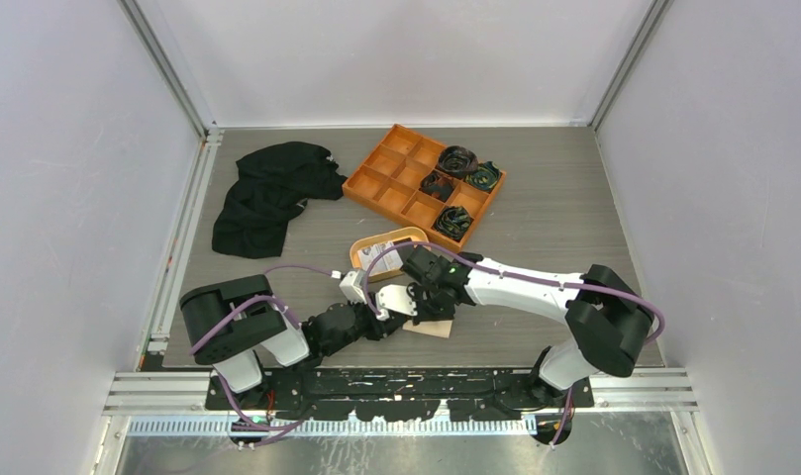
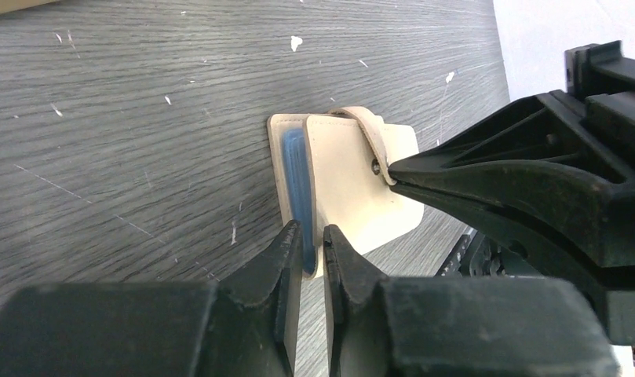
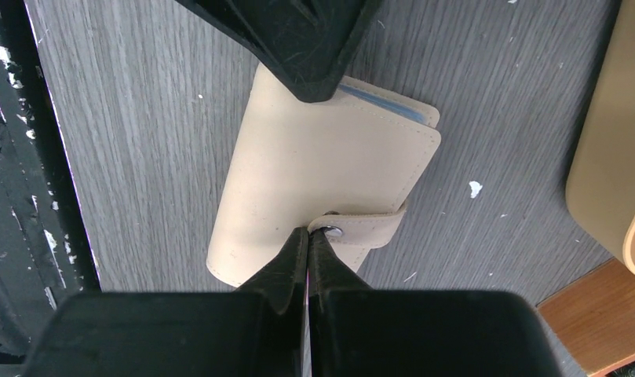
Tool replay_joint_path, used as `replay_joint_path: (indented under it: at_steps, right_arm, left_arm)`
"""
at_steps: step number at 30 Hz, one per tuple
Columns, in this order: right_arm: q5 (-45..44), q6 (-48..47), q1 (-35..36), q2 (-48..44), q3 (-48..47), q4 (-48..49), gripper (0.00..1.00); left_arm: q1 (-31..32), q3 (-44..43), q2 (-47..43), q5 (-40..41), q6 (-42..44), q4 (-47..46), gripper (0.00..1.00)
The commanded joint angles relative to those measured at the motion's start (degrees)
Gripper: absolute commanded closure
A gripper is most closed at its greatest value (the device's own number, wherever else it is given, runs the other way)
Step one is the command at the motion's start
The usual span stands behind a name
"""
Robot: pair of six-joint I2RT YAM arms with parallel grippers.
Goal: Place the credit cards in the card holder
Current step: Close the card holder at the center of the board.
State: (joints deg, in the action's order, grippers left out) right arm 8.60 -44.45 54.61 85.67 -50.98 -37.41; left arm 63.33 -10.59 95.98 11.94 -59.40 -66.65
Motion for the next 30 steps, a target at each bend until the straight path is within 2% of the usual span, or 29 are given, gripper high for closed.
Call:
replay_joint_path:
  at_steps: [1,8,25,30]
  right_arm:
    - [-0.16,-0.82,0.68,1.0,-0.17,-0.39,0.99]
    - [-0.38,-0.73,0.67,0.82,-0.26,-0.38,0.99]
    - [-0.5,-0.55,0.66,0.3,-0.26,-0.14,0.99]
    - [-0.6,-0.55,0.67,0.05,-0.09,0.1,0.99]
  left_arm:
    - [0.18,1.0,-0.75,0.43,0.86,-7.01,0.82]
    - [0.14,0.15,2.56,-1.28,0.44,-15.17,0.81]
    - [0.19,-7.67,8.42,-3.02,-1.62,-15.35,0.84]
    - [0.17,-5.64,8.9,0.33,-4.01,-15.41,0.84]
